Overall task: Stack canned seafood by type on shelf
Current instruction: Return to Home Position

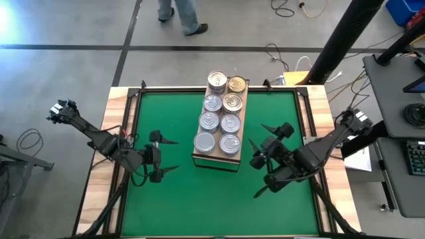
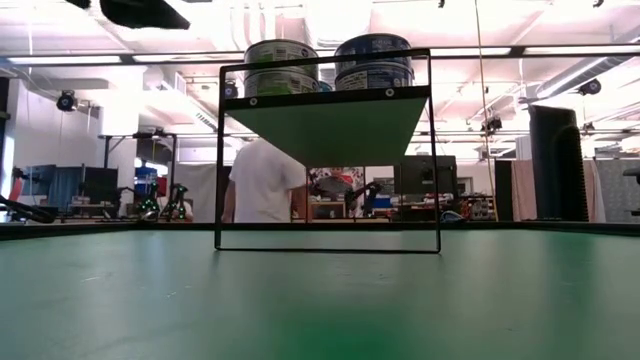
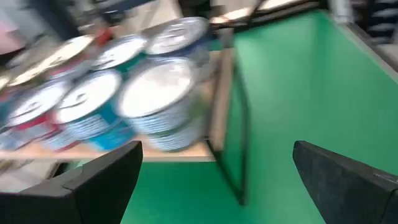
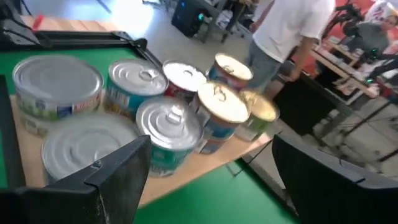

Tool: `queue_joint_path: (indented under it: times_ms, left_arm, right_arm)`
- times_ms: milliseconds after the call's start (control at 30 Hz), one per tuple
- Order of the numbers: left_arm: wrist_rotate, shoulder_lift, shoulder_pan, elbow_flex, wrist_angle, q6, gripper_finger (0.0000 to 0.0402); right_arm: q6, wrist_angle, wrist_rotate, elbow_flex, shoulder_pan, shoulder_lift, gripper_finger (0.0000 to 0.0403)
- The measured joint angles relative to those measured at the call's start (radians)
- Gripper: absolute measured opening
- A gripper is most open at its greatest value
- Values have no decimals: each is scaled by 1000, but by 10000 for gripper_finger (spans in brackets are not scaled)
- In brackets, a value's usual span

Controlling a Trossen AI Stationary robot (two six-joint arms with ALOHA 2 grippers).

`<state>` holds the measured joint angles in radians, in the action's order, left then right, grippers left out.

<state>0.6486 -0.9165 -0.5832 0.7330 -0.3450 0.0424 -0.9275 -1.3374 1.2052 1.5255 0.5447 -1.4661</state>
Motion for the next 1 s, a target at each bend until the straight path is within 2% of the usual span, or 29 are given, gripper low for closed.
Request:
queue_joint_path:
  times_ms: [100,167,267,333,400,567,633,733,800,900,1000]
  left_arm:
    - [61,0,1,-24,6,120,400]
    - [67,-11,1,-75,18,127,400]
    - [184,-17,26,-188,124,149,400]
    - [212,-2,57,-253,209,177,400]
    - [161,23,86,-323,263,188,400]
    - [3,107,171,-476,534,130,400]
    - [-88,145,223,-546,668,111,400]
    - [-219,164,306,-664,967,95,400]
    - [-265,155,354,-724,1088,90,400]
    - [-273,148,401,-705,1059,92,400]
    - [-274,133,424,-693,1068,66,400]
  right_arm:
    - [32,159,9,-208,4,107,325]
    - [77,257,-2,-330,2,171,325]
    - [119,386,-9,-492,-2,268,321]
    - [122,444,-11,-584,-1,347,311]
    - [135,501,-22,-660,-2,428,295]
    - [260,677,-77,-840,-4,624,241]
    - [351,803,-81,-921,-4,683,213]
    - [535,1091,-93,-1057,-3,733,167]
    - [702,1344,-147,-1150,-2,739,134]
    - [934,1711,-334,-1279,-5,724,83]
    - [991,1874,-561,-1359,-64,737,28]
